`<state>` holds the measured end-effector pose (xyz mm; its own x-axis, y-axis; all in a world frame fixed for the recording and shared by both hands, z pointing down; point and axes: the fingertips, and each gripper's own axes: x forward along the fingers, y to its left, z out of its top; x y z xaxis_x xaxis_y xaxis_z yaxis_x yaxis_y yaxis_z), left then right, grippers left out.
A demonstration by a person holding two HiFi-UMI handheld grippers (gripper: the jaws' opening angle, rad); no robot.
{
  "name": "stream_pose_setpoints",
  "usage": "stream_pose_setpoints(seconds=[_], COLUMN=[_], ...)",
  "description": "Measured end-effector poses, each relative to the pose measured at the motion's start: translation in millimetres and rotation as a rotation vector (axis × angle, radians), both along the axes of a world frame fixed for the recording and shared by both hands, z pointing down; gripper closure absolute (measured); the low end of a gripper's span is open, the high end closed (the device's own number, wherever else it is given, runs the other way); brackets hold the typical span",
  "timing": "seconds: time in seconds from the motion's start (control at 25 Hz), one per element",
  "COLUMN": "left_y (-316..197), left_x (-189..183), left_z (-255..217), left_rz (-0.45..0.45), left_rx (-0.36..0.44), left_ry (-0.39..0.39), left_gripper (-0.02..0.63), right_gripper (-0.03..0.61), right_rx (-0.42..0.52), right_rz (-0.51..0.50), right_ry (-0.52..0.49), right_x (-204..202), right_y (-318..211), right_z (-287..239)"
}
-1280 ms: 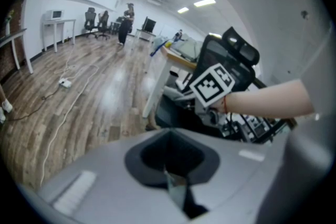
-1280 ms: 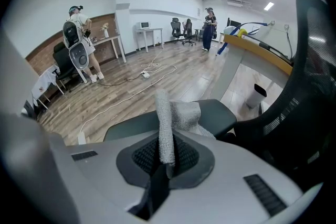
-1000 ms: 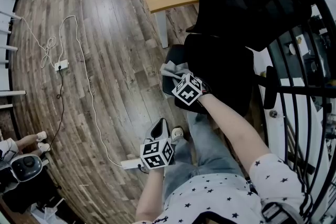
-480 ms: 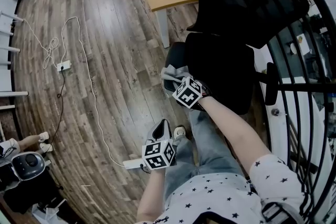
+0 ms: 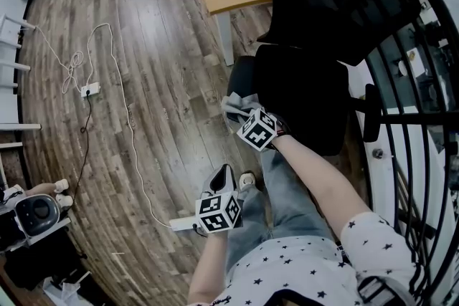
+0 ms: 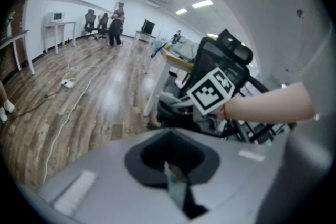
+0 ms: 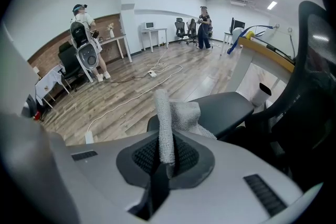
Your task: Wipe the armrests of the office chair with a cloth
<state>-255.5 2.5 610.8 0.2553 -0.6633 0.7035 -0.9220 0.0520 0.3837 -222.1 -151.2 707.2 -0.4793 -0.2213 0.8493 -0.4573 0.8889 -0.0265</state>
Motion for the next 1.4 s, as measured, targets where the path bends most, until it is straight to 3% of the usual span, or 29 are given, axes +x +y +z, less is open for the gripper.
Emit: stream_pose_setpoints(seconds=[1.4], left_y=[16], left_x=[1], left_z=[-3], left_rz=[-0.005], left_rx=[0.006], left_ry=[-0.005], left_gripper=[0.606], right_gripper=[0.554], right_rx=[-0.029], right_rz=[-0.059], right_ry=[0.006], right_x=[0], right_y=[37], right_z=[2])
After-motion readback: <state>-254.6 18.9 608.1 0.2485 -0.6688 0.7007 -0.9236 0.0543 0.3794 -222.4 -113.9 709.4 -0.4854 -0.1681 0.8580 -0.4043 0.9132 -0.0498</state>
